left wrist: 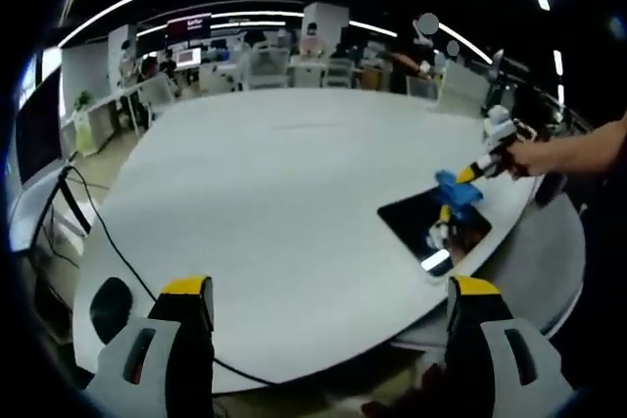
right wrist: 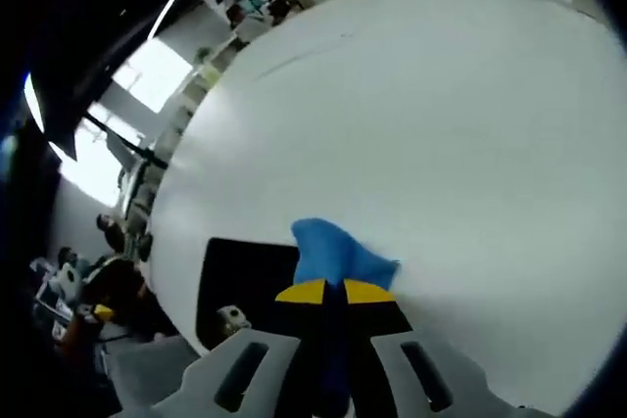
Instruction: Wipe the mirror surface with the cleaning cloth until all visible marks leave the cleaned area.
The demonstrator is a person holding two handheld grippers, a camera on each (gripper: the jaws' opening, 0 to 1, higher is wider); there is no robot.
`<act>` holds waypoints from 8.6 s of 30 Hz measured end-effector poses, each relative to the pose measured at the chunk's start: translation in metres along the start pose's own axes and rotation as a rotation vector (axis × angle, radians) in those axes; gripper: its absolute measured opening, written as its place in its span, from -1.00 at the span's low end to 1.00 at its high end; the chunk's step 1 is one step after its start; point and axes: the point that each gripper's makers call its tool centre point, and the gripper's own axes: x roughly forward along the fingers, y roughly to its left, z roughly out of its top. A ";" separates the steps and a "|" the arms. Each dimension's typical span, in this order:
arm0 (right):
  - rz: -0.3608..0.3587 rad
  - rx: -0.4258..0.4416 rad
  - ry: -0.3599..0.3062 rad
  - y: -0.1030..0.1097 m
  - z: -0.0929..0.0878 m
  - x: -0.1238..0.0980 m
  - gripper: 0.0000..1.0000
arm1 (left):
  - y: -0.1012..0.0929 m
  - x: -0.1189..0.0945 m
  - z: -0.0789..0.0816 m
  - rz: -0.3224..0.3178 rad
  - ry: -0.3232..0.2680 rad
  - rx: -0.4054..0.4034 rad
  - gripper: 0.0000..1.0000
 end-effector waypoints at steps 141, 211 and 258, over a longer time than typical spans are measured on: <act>-0.032 -0.144 0.157 0.002 -0.043 -0.022 -1.00 | -0.037 0.030 0.015 -0.094 -0.064 0.054 0.99; -0.054 -0.077 0.091 0.066 -0.088 -0.014 -1.00 | -0.005 0.016 0.002 -0.071 -0.044 0.048 0.99; 0.058 -0.292 0.143 0.184 -0.080 0.048 -1.00 | 0.011 0.014 -0.001 -0.079 -0.064 0.031 0.99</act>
